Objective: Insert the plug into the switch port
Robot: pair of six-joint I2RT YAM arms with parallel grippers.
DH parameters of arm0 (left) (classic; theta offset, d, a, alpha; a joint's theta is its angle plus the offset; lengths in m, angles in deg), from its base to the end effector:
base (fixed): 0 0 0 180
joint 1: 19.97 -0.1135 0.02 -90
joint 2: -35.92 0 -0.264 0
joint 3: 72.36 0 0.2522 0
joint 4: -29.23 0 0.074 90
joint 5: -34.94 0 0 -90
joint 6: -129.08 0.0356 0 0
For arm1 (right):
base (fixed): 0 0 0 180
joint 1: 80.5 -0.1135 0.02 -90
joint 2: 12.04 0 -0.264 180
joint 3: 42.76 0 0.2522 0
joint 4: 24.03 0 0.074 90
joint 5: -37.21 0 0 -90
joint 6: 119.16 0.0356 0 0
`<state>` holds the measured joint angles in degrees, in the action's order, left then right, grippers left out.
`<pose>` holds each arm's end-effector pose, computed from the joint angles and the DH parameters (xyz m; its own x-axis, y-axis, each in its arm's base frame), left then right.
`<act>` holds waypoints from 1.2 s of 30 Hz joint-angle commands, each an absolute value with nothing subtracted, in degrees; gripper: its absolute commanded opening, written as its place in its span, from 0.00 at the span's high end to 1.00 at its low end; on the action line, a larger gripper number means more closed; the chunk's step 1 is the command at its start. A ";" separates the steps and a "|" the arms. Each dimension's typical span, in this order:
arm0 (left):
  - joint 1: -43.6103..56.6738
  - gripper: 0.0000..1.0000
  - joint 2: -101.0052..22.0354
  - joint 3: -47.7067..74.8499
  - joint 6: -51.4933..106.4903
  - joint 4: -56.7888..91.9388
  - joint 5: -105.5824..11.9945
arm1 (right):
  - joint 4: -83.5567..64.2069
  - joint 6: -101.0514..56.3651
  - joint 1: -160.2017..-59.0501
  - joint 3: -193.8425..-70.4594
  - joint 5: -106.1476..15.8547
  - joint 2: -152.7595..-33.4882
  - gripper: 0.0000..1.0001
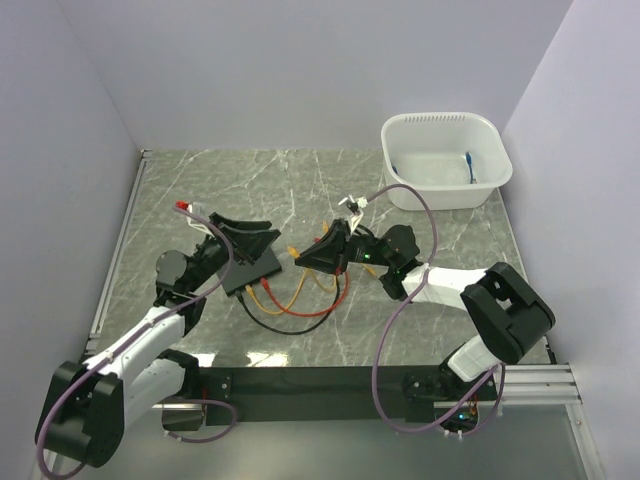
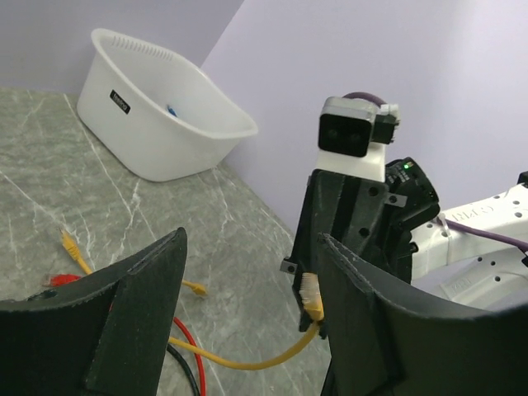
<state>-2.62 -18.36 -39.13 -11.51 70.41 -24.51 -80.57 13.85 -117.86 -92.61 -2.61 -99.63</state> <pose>0.1850 -0.0768 0.2733 -0.3418 -0.5903 -0.7312 0.7060 0.3522 -0.6144 0.2218 0.2038 0.2541 -0.4720 0.1892 -0.8611 -0.8815 -0.0838 0.4647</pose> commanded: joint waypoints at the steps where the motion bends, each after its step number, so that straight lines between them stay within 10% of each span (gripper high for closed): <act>1: -2.30 0.31 -21.02 -39.88 -13.38 77.16 -22.36 | -84.72 15.23 -117.85 -95.36 -1.02 -99.14 1.00; 25: 4.29 0.41 -23.06 -38.38 -13.22 78.58 -25.43 | -80.76 13.38 -117.68 -96.51 -1.81 -99.58 1.00; 30: 4.64 0.65 -22.00 -37.95 -12.60 77.00 -25.96 | -80.23 12.86 -117.68 -96.33 -2.07 -99.32 1.00; 33: 4.82 1.00 -21.91 -37.42 -12.16 75.68 -26.14 | -80.06 12.77 -117.59 -96.24 -2.16 -99.23 1.00; 36: 4.99 1.00 -22.44 -37.50 -11.64 75.15 -26.05 | -80.14 12.77 -117.50 -96.15 -2.25 -99.32 1.00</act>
<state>4.94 -22.51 -39.22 -13.89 75.52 -24.97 -77.58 13.34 -117.78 -94.03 -2.66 -99.68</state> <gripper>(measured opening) 0.051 0.114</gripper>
